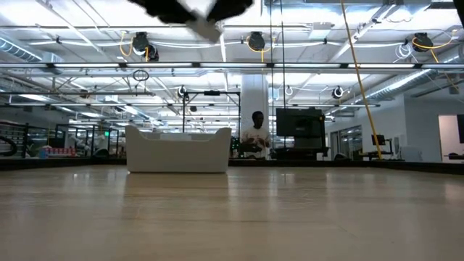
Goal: Pick and place pill bottles into a basket
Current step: Adjust the white pill bottle in the gray bin
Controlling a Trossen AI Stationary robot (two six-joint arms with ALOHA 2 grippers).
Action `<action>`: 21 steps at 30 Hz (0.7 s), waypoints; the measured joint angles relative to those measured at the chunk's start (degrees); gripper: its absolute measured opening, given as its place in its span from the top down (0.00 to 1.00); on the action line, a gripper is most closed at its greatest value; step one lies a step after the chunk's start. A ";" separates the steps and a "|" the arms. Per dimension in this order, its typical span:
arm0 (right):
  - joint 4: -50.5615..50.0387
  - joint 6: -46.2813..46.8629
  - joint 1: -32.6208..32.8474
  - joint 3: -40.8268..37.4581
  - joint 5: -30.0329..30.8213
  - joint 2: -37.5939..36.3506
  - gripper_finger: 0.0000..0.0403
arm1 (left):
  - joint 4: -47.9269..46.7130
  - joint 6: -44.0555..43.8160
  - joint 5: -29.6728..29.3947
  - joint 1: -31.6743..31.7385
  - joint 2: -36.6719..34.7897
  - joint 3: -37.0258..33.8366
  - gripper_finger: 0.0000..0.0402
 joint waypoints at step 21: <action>1.14 1.79 -6.04 -6.86 2.52 -4.12 0.52 | 5.39 1.53 2.27 -0.20 -4.89 -1.74 0.56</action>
